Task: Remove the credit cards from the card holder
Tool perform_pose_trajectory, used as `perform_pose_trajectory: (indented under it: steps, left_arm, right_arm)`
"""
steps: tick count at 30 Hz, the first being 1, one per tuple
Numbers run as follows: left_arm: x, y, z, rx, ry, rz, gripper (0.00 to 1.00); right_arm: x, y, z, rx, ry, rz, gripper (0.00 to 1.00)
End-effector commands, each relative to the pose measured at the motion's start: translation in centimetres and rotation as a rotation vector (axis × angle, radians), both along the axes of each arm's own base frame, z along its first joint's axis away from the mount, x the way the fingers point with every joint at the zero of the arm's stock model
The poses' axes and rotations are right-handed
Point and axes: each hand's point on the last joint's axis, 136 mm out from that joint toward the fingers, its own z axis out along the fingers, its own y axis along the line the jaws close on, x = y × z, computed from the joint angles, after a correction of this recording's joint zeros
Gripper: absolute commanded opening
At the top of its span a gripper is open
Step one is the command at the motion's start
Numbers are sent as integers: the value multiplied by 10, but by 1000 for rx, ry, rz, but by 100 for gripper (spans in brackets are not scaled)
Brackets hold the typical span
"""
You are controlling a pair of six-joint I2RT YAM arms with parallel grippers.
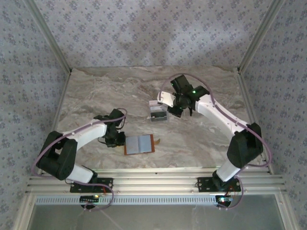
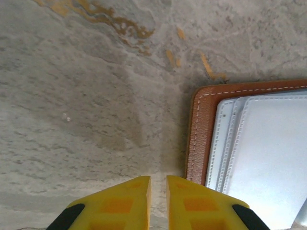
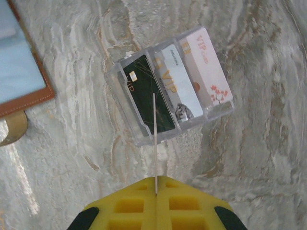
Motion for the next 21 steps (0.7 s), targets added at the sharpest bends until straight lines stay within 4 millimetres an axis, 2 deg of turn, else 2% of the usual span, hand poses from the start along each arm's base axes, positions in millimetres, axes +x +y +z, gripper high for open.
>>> perform_pose_trajectory:
  steps: [1, 10, 17, 21]
  left_arm:
    - [3, -10, -2, -52, 7, -25, 16]
    - [7, -21, -7, -67, 27, -35, 16]
    - [10, -21, -4, -62, 17, -32, 16]
    - [12, -20, 0, -57, 4, -32, 16]
  right_arm:
    - [-2, 3, 0, -76, 25, 193, 0]
    - [22, 25, -12, -138, 124, 343, 0]
    - [33, 33, -34, -183, 186, 395, 0]
    - [39, 30, -53, -235, 196, 421, 0]
